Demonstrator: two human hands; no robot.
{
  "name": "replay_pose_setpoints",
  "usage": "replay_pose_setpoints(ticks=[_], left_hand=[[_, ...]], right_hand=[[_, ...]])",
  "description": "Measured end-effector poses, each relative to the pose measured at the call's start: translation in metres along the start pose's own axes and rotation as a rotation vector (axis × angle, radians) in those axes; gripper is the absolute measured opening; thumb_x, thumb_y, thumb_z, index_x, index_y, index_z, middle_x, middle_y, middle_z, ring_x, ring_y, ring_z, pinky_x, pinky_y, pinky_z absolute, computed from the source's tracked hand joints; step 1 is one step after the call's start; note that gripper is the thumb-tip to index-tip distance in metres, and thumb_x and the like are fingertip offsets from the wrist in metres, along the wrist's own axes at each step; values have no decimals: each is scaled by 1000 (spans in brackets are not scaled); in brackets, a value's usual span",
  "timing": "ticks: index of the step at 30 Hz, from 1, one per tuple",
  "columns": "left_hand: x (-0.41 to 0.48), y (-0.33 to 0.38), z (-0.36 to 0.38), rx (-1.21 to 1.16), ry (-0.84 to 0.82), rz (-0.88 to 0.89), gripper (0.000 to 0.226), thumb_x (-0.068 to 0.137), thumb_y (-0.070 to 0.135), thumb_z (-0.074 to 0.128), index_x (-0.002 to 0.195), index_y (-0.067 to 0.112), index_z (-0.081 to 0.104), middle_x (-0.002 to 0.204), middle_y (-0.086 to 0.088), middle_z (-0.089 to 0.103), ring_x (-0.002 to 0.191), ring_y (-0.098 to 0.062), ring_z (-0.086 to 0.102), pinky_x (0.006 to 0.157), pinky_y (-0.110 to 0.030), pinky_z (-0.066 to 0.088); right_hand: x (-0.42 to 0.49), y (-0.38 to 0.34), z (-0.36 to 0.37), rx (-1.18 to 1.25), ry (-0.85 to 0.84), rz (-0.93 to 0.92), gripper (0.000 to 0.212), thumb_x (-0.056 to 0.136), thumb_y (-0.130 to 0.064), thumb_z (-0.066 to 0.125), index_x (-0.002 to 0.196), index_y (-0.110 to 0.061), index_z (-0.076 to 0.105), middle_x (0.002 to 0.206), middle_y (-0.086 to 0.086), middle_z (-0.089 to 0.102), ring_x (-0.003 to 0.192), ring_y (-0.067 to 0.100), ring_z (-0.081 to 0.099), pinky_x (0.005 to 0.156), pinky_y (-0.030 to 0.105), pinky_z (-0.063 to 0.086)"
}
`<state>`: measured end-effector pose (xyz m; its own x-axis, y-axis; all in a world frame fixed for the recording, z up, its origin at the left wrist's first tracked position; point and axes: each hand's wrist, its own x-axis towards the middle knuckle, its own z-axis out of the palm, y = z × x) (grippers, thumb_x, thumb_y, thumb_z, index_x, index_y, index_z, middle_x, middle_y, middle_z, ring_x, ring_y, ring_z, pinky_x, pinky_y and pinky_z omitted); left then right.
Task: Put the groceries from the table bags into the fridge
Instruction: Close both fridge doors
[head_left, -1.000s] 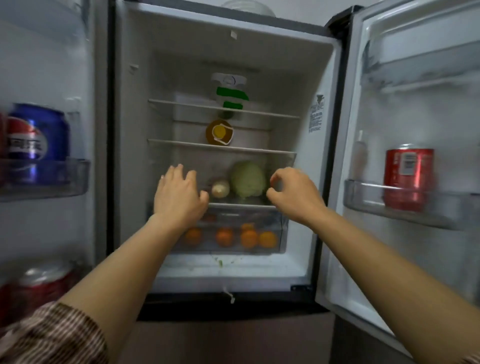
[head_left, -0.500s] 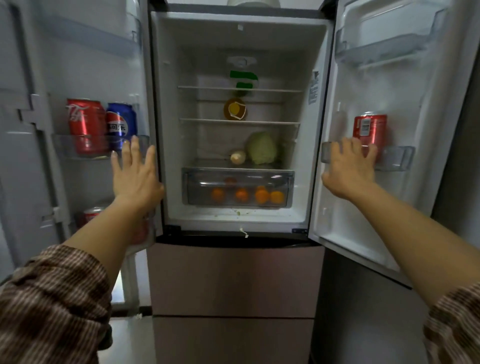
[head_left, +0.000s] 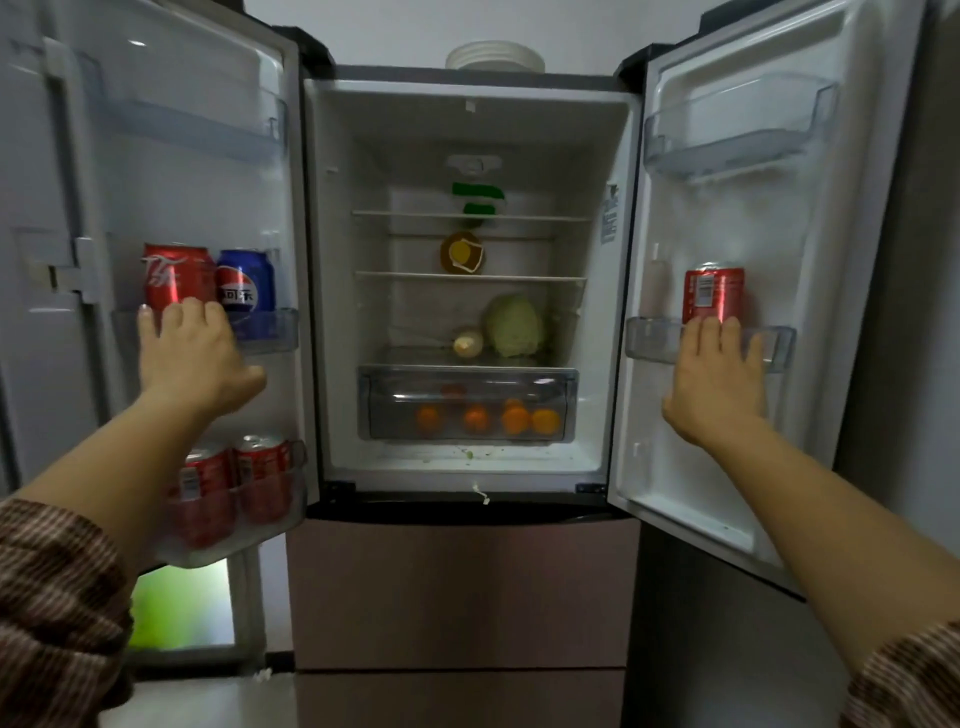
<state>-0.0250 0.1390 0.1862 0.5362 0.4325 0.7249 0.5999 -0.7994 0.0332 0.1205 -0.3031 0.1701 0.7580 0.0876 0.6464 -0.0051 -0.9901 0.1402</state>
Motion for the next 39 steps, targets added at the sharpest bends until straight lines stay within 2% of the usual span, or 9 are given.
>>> replay_pose_setpoints(ticks=[9,15,18,21,23,26,30,35,39], left_hand=[[0,53,-9,80,36,-28,54,73,29,70,112,-4,52,111,-23,52,104,-37,47,97,-44,36],[-11,99,-11,80,8,109,63,78,36,60,127,-2,48,124,-19,50,115,-33,44,104,-42,32],[-13,119,-9,-91,-107,254,67,82,44,58,135,5,46,144,-16,40,138,-33,27,117,-45,13],[-27,140,-15,-512,-278,313,74,86,37,61,149,15,27,160,-10,13,148,-26,1,119,-43,5],[-39,149,-18,-673,-167,361,72,86,29,62,148,18,28,161,-9,8,148,-23,-5,119,-39,7],[-47,148,-24,-607,286,526,62,81,22,63,138,13,43,157,-15,20,147,-30,4,121,-41,9],[-35,132,-26,-585,562,432,62,85,30,56,142,16,35,158,-19,12,147,-33,1,120,-47,4],[-13,120,7,-759,235,-24,103,83,50,65,153,19,-5,158,-16,-17,146,-33,-17,117,-47,-6],[-10,129,50,-738,11,38,115,80,52,68,152,15,-14,161,-5,-13,147,-27,-11,119,-50,-2]], right_hand=[[0,-32,-5,-211,1,-16,95,82,-45,59,145,9,15,147,28,27,136,44,27,109,63,25],[0,-71,-10,-344,-7,-78,75,90,-36,53,142,10,26,143,32,35,131,49,33,104,66,33],[0,-89,-19,-349,-52,-111,70,92,-37,52,142,8,32,142,33,37,131,51,33,102,67,32],[1,-101,-32,-186,-67,-193,74,88,-45,51,142,1,31,144,30,38,134,50,30,104,67,27],[2,-104,-41,40,-19,-272,65,85,-43,53,137,-6,38,139,22,45,131,43,36,106,62,29],[3,-104,-54,324,179,-388,51,83,-29,56,130,-8,47,136,15,49,128,31,42,111,48,32],[10,-84,-67,332,427,-341,63,84,-26,57,143,-9,38,155,15,29,146,31,19,119,51,10],[26,-50,-60,433,465,49,90,87,-47,57,153,-16,5,161,15,-8,148,33,-8,117,48,-5],[28,-42,-41,544,314,224,106,84,-59,58,150,-26,-19,158,16,-21,147,38,-7,118,53,18]])
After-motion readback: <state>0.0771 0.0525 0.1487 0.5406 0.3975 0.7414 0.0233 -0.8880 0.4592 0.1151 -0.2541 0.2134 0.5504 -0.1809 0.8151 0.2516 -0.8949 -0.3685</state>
